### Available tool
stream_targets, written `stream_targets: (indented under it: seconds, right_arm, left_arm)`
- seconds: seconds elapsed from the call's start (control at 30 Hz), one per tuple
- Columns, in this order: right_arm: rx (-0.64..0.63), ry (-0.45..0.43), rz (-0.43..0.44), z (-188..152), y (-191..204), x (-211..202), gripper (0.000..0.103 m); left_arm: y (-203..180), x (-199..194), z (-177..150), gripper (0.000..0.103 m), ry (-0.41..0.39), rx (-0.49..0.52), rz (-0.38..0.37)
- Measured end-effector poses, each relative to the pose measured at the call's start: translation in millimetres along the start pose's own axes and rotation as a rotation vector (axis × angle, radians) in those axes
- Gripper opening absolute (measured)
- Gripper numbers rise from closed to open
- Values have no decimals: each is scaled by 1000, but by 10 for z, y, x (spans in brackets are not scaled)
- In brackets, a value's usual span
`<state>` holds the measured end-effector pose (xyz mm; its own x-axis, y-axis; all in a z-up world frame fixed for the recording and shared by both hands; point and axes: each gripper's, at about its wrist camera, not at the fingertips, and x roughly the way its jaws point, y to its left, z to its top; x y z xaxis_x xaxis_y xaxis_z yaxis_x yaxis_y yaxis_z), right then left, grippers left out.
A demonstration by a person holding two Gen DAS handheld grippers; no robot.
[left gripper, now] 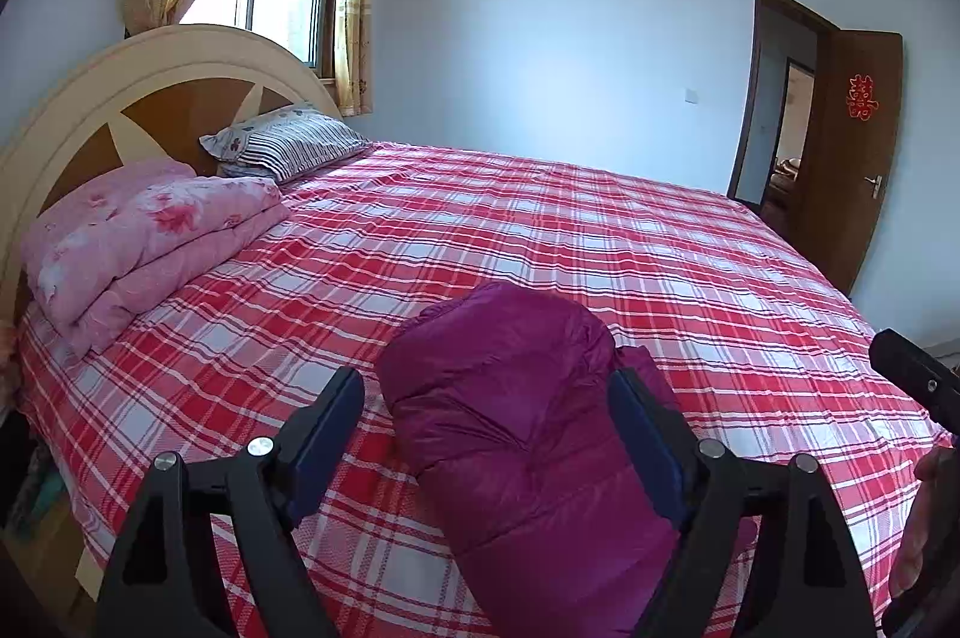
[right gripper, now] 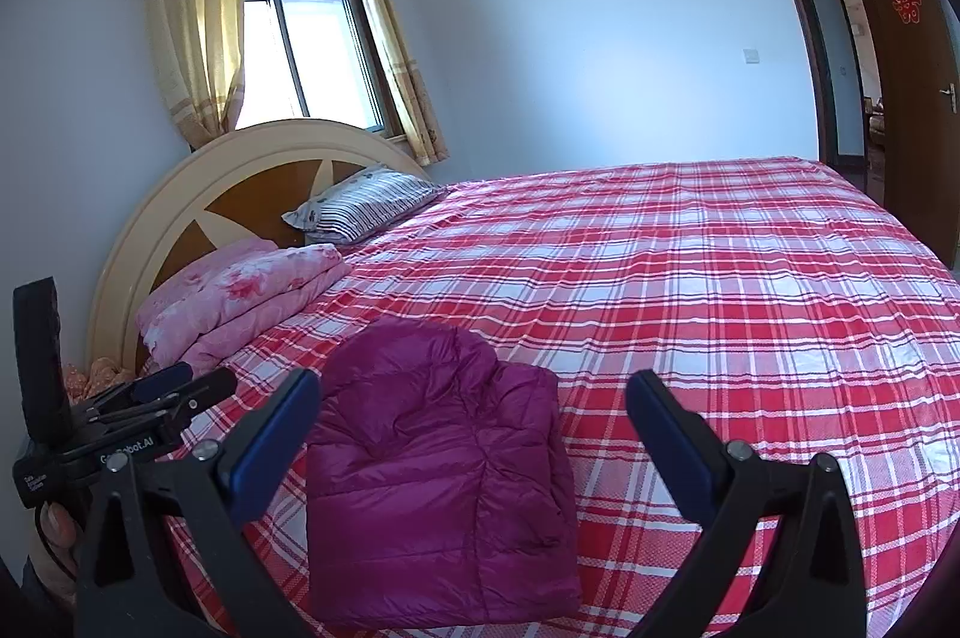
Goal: Fold large clothes
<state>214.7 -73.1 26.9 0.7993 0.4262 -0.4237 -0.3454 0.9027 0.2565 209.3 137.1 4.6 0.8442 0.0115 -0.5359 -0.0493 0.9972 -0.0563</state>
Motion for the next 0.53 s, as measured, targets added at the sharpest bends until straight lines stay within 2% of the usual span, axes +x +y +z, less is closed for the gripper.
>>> stream_targets:
  seconds: [0.53]
  right_arm:
    - [-22,31,1,-69,51,57,103]
  left_arm:
    - [-37,38,-49,87,-9,27,7]
